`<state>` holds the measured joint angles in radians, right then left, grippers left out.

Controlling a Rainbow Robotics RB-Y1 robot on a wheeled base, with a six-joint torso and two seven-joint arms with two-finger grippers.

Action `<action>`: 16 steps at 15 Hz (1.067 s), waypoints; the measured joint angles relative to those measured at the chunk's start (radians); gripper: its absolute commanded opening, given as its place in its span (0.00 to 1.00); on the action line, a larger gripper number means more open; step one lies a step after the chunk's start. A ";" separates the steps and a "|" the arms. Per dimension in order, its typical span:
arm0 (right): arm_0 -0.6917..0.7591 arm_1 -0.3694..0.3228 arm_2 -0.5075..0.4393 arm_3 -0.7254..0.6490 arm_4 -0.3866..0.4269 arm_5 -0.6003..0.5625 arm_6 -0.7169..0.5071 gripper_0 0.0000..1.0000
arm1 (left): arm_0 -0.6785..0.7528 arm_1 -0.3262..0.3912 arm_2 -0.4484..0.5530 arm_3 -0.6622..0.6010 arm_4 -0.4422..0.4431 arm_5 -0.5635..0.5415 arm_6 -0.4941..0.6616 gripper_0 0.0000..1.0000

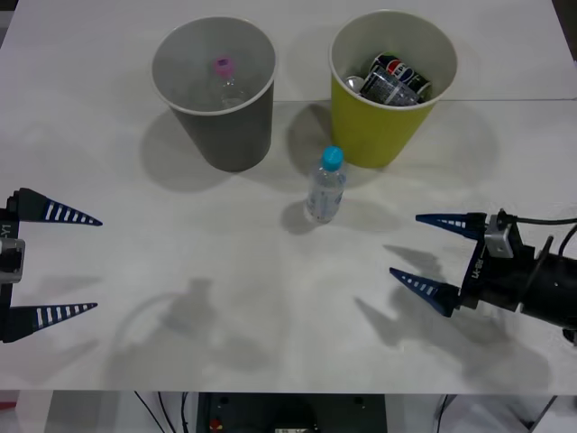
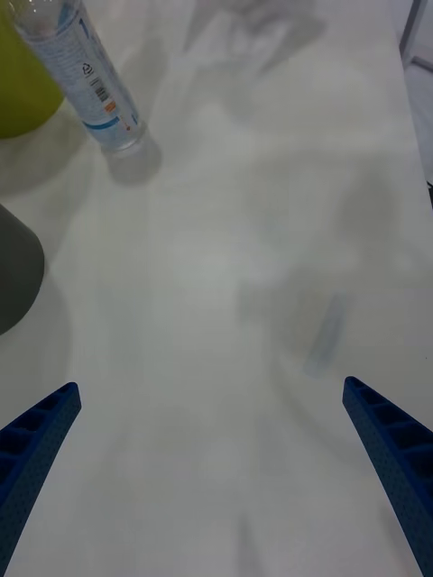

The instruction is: Put the can into the green bin and the plastic bottle into the gray bin

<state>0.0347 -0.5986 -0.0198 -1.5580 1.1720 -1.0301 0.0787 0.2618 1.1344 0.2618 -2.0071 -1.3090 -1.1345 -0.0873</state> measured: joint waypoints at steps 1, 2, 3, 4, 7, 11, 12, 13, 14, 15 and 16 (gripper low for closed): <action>-0.018 0.021 0.007 0.022 0.000 0.004 0.011 1.00 | 0.000 0.000 0.000 0.000 0.000 0.000 0.000 1.00; -0.034 0.039 0.016 0.041 0.000 0.011 0.022 1.00 | 0.000 0.000 0.000 0.000 0.000 0.000 0.000 1.00; -0.049 0.055 0.028 0.055 0.000 0.022 0.032 1.00 | 0.000 0.000 0.000 0.000 0.000 0.000 0.000 1.00; -0.063 0.069 0.041 0.068 0.000 0.035 0.041 1.00 | 0.000 0.000 0.000 0.000 0.000 0.000 0.000 1.00; -0.112 0.114 0.053 0.115 0.035 0.051 0.077 1.00 | 0.000 0.000 0.000 0.000 0.000 0.000 0.000 1.00; -0.158 0.168 0.053 0.128 0.126 0.097 0.109 1.00 | 0.000 0.000 0.000 0.000 0.000 0.000 0.000 1.00; -0.164 0.177 0.055 0.128 0.142 0.116 0.112 1.00 | 0.000 0.000 0.000 0.000 0.000 0.000 0.000 1.00; -0.172 0.186 0.061 0.129 0.158 0.138 0.113 1.00 | 0.000 0.000 0.000 0.000 0.000 0.000 0.000 1.00; -0.182 0.193 0.072 0.129 0.172 0.164 0.115 1.00 | 0.000 0.000 0.000 0.000 0.000 0.000 0.000 1.00; -0.191 0.200 0.091 0.129 0.178 0.198 0.115 1.00 | 0.000 0.000 0.000 0.000 0.000 0.000 0.000 1.00; -0.200 0.207 0.115 0.129 0.179 0.240 0.115 1.00 | 0.000 0.000 0.000 0.000 0.000 0.000 0.000 1.00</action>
<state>-0.1657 -0.3917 0.0950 -1.4294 1.3508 -0.7901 0.1940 0.2618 1.1344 0.2618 -2.0071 -1.3090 -1.1345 -0.0873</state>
